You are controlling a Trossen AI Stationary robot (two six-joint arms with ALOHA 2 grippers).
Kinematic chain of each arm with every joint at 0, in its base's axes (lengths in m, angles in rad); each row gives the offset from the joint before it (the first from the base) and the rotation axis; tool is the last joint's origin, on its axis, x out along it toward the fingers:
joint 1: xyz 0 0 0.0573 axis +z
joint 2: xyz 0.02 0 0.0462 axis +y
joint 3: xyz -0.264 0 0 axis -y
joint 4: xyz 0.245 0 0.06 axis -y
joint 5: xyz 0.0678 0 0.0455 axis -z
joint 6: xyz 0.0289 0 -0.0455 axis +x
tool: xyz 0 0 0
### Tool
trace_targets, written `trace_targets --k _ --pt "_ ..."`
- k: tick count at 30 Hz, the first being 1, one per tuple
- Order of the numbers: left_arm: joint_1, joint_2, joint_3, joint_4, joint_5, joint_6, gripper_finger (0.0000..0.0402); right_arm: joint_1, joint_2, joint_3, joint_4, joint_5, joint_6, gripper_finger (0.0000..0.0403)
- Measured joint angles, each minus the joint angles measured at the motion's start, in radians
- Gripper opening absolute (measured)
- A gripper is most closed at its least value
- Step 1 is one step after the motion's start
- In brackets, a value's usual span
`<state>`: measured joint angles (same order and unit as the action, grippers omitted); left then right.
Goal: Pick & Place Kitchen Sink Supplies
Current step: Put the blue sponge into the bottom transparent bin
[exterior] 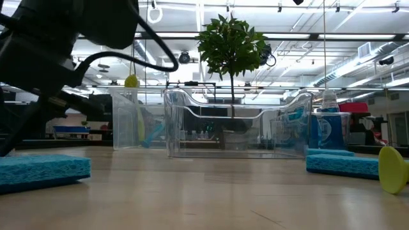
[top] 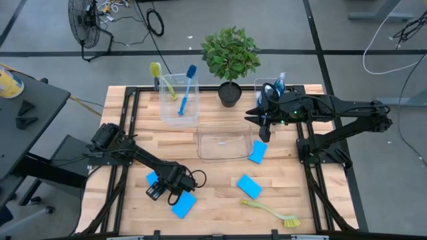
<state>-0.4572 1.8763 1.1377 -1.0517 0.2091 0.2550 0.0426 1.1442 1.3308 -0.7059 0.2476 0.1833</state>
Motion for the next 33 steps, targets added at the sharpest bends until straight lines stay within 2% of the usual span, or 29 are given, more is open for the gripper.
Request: trace_targets --k 6,9,22,27,33 --pt "0.000 0.000 -0.002 0.002 0.014 0.008 0.0184 0.000 0.000 0.000 0.000 -0.002 0.000 0.0098" --pt "0.001 0.000 -0.002 0.001 0.037 0.046 0.0170 0.000 0.000 0.000 0.000 -0.002 -0.008 0.0098" --pt "0.001 0.000 -0.002 0.001 0.059 0.056 0.0009 0.000 0.000 0.000 0.000 -0.002 -0.012 0.0098" --pt "0.002 0.000 -0.002 -0.007 0.080 0.056 0.0006 0.000 0.000 0.000 0.001 -0.002 -0.012 0.0098" --pt "0.013 0.000 0.000 -0.095 0.103 0.057 0.0003 0.000 0.000 0.000 0.002 -0.002 -0.012 0.0098"
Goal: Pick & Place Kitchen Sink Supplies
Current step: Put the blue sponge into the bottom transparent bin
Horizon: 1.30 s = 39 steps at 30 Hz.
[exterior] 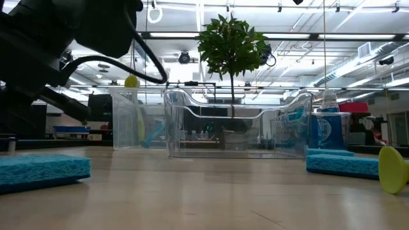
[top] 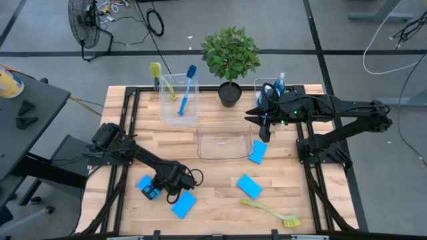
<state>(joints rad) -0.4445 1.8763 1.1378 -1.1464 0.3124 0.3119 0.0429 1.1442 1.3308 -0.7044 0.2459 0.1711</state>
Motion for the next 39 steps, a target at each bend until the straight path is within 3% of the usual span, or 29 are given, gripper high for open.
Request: trace_targets --k 16,39 --pt "0.113 0.000 0.165 -0.150 -0.099 0.058 0.0001 0.000 0.000 0.000 0.000 0.000 0.004 0.0098" --pt "0.327 0.000 0.604 -0.336 -0.289 0.173 0.0000 0.000 0.000 0.000 0.000 0.000 0.004 0.0098"
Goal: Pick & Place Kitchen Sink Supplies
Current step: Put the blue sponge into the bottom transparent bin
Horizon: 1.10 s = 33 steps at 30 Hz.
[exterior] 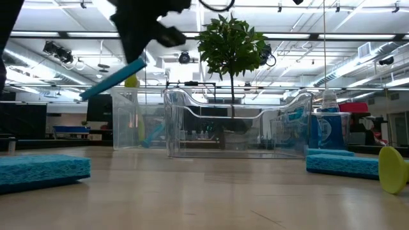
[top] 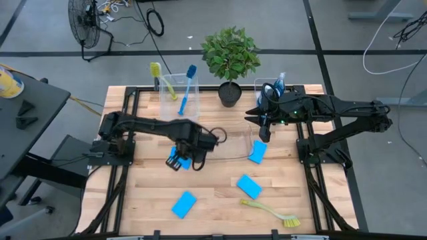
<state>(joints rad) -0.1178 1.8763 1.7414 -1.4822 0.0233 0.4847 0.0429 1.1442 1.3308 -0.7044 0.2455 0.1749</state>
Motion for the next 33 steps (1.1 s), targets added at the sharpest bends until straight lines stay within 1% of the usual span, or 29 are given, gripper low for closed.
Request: trace_targets --k 9,15,24,28,33 --pt "0.102 0.000 0.182 -0.008 -0.005 0.003 0.0000 0.000 0.000 0.000 0.000 0.000 0.000 0.0098" --pt "0.164 0.000 0.251 0.055 -0.005 0.024 0.0000 0.000 0.000 0.000 0.000 0.000 0.000 0.0098" --pt "0.213 0.005 0.249 0.209 0.017 0.024 0.0000 0.000 0.000 0.000 0.000 0.000 0.000 0.0098" --pt "0.226 0.020 0.248 0.260 0.022 0.024 0.0000 0.000 0.000 0.000 0.000 0.000 -0.005 0.0098" --pt "0.239 0.050 0.247 0.286 0.041 0.028 0.0000 0.000 0.000 0.000 -0.004 0.000 -0.019 0.0098"
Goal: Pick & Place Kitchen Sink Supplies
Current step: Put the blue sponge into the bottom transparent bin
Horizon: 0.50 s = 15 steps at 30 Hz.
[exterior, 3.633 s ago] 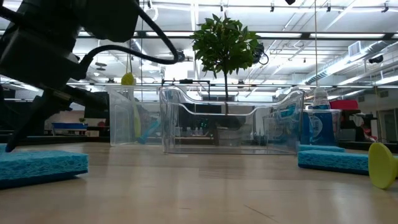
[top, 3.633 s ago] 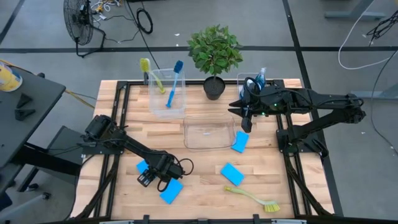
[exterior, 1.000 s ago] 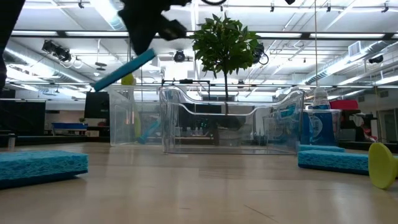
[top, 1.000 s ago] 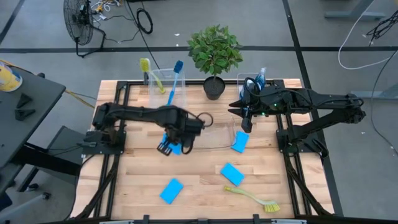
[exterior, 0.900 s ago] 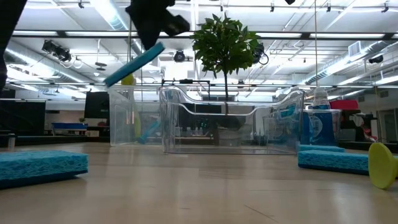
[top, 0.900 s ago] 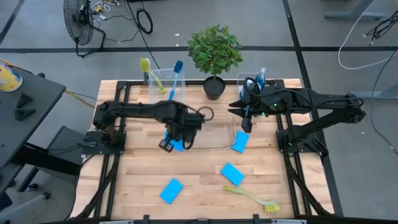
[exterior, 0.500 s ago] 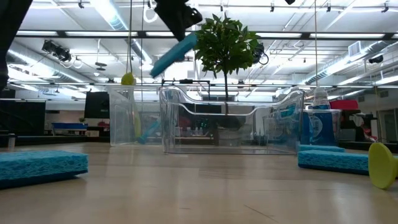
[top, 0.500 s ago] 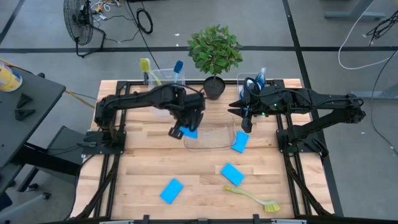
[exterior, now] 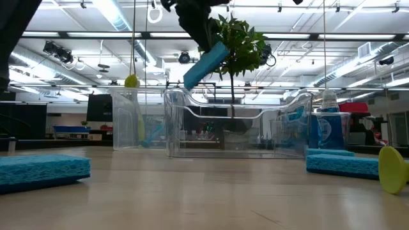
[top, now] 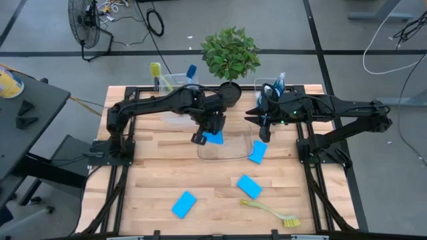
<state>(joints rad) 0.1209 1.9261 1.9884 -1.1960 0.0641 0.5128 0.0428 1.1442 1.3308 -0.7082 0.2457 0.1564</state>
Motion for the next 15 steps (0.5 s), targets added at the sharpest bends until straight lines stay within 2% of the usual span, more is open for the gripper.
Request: trace_targets --k 15 --pt "0.014 0.145 -0.001 -0.035 0.011 0.052 0.0000 0.000 0.000 0.000 -0.018 0.000 0.000 0.0098"
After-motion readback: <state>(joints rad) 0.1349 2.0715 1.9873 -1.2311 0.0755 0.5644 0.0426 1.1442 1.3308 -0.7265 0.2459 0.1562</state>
